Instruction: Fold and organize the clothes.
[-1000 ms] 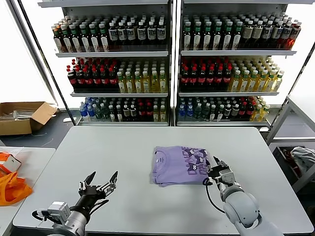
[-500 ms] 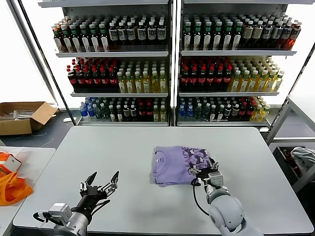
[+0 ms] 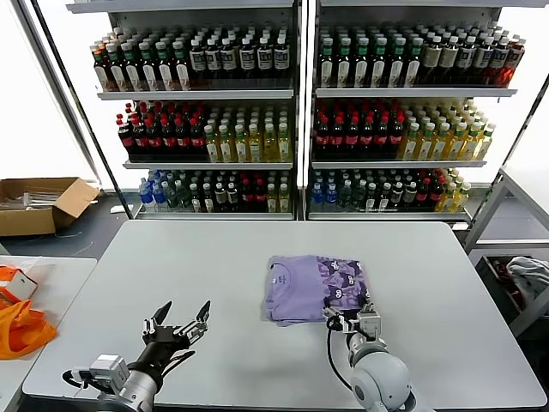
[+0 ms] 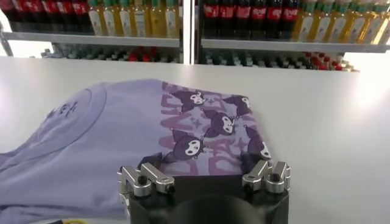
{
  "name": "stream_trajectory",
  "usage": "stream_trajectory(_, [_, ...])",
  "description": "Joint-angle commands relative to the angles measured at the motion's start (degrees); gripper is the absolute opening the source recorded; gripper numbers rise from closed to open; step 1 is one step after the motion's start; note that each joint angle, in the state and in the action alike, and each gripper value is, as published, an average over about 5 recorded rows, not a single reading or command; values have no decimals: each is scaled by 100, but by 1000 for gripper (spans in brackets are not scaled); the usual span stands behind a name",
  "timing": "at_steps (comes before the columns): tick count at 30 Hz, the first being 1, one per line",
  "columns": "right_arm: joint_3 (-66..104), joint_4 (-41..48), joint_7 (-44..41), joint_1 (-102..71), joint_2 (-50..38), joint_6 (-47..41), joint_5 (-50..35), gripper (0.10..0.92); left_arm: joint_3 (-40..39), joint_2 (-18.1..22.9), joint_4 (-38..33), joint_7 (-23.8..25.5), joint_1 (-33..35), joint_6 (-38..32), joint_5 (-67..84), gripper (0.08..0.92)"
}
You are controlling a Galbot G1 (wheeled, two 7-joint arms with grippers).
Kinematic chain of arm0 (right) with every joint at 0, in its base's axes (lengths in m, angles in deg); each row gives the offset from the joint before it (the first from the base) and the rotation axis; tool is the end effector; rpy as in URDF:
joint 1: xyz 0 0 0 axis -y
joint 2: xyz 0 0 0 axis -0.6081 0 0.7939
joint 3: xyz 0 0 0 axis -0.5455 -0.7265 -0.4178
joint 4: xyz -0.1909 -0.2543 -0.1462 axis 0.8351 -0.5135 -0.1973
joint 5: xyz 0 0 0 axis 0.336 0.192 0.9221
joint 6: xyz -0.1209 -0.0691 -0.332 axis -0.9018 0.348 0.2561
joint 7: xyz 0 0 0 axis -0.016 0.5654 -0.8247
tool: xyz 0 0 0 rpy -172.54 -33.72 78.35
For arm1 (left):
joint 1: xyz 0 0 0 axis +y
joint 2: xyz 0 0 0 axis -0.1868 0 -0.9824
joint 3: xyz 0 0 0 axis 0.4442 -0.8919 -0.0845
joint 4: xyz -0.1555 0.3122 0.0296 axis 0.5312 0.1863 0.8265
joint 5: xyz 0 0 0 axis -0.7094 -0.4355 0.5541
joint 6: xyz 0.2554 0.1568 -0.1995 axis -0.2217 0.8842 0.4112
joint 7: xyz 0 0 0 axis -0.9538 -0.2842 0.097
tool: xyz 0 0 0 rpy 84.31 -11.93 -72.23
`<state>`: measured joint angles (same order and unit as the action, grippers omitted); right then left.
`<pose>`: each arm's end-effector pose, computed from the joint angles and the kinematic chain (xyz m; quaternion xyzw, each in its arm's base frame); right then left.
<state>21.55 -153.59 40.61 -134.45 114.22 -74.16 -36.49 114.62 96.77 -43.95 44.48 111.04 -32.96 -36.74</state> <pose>0.2863 0.0336 -0.2973 0.0272 -0.9661 0.0234 0.2557 0.1730 0.0381 -0.2251 -0.0701 -0.9805 0.0785 0.1658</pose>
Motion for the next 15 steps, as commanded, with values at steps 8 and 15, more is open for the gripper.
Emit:
stream_trajectory(8, [577,-1113,-196,-39,137,38,217,823,47,78,52,41,-16,-117,-22,823])
stream_trajectory(15, [1305,-1327,-1279,-366,-614,794,2219,823,201,242,128,-16,-99,-693,-450,822])
